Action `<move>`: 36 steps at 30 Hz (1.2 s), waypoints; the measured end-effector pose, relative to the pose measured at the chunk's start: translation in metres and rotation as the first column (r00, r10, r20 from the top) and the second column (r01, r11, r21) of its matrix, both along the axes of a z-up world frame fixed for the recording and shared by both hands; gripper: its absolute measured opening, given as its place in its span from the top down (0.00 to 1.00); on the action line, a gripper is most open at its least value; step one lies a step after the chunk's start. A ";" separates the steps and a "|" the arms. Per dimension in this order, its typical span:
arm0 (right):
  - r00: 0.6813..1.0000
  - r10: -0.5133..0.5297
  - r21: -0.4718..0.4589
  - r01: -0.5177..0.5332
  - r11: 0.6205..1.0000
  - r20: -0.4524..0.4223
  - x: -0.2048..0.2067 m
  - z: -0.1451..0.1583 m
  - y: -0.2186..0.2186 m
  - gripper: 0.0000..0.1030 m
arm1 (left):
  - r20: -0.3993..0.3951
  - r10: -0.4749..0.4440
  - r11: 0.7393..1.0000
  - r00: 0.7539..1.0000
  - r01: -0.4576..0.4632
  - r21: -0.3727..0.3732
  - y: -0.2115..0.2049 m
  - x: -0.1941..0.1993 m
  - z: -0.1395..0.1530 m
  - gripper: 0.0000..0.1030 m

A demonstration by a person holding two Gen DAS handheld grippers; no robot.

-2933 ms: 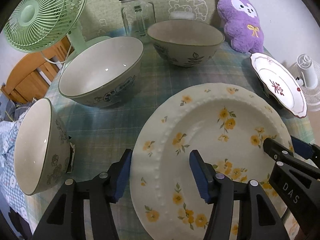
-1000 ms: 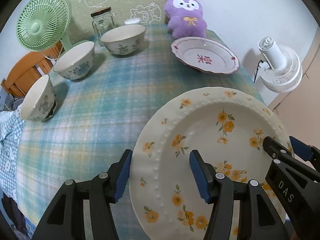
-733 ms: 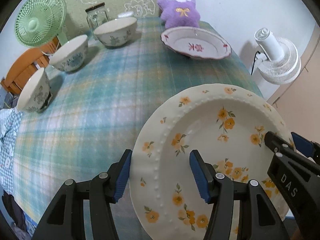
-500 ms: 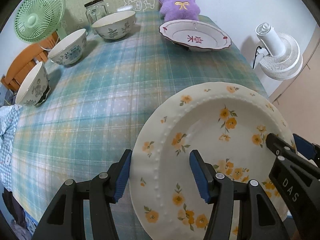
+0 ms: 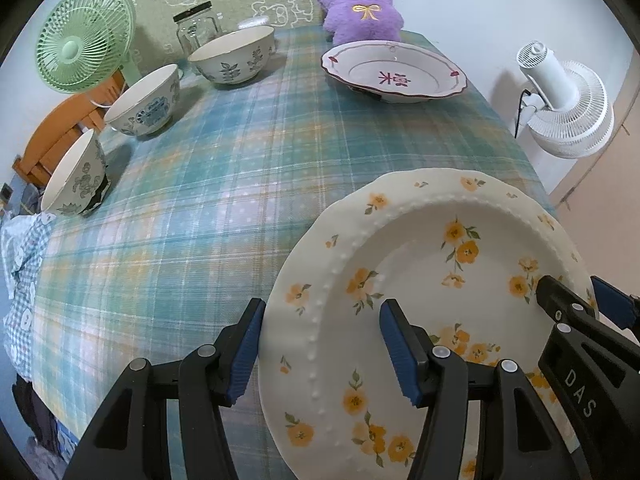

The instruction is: Organize plates and bowls

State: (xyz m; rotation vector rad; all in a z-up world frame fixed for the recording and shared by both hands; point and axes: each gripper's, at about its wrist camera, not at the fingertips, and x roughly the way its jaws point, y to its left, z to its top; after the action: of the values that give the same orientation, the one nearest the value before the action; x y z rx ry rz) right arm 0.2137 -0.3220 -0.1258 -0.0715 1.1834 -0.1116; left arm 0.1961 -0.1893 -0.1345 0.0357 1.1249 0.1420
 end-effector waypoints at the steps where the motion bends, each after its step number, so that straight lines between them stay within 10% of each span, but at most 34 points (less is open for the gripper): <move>1: 1.000 0.001 -0.005 -0.001 1.000 -0.003 0.001 -0.001 0.001 0.52 | 0.003 0.009 1.000 1.000 -0.009 0.002 0.000 0.000 0.000 0.42; 15: 1.000 0.024 0.030 -0.024 0.999 -0.011 0.003 0.003 -0.007 0.52 | 0.005 0.048 0.998 0.999 -0.048 -0.044 0.003 0.001 0.003 0.34; 36: 0.966 0.070 0.043 -0.084 0.996 0.248 0.002 0.134 0.026 0.48 | 0.229 -0.064 0.991 0.971 0.089 -0.098 0.038 0.013 0.126 0.20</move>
State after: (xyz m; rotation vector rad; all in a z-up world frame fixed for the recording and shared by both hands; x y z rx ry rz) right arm 0.2157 -0.2963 0.0083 -0.0553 0.9332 -0.0196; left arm 0.2092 -0.1510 -0.0084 -0.0327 0.9014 0.0150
